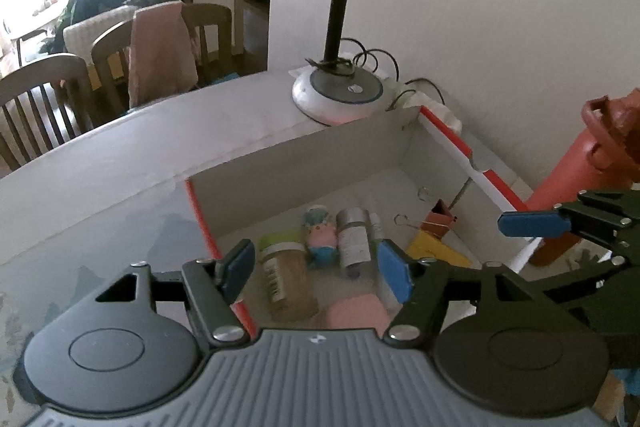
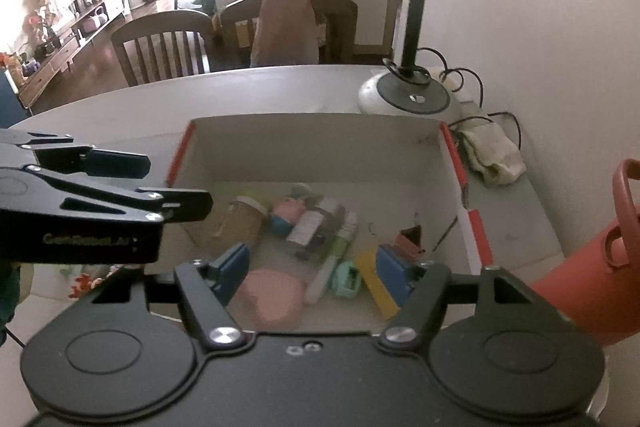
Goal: Organize rigid objects
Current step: 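Withdraw both tools from the box over the remaining table items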
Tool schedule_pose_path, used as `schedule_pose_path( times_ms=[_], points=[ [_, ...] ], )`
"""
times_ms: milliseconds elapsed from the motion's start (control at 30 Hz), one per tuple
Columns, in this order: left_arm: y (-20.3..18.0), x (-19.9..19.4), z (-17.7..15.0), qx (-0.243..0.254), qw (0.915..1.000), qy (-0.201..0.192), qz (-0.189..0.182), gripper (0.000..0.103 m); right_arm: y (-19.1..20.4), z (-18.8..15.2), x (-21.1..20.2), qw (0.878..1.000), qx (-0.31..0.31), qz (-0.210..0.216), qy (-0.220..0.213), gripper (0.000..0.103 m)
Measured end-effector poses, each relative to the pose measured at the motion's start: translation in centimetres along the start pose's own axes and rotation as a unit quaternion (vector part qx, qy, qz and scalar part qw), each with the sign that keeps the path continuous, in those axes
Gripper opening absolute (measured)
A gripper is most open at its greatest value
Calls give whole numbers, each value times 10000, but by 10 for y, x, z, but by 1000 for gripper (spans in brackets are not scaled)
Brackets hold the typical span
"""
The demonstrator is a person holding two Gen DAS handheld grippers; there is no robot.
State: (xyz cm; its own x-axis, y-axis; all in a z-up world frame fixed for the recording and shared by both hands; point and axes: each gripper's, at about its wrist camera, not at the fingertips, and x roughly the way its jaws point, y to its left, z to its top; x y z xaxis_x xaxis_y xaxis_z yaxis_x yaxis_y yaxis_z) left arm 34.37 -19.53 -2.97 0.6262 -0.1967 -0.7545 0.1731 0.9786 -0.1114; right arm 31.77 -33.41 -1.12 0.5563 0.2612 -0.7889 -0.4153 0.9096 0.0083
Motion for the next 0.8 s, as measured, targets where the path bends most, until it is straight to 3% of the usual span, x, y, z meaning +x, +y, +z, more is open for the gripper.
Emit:
schedule_pose_path(
  times_ms=[333,467,800],
  points=[
    [33,-53,-23,-109,9998,-177,-77,68,44,-6,-24,9998,-36,130,-171,80],
    [47,-70,-35,-208,9995,-227,-108,78,64,-12,-33,9994,-34,200,-275,85],
    [86,-109,-64,-360,9988,-309,-132,81,108,-25,-44,9976,32,454,-516,94]
  ],
)
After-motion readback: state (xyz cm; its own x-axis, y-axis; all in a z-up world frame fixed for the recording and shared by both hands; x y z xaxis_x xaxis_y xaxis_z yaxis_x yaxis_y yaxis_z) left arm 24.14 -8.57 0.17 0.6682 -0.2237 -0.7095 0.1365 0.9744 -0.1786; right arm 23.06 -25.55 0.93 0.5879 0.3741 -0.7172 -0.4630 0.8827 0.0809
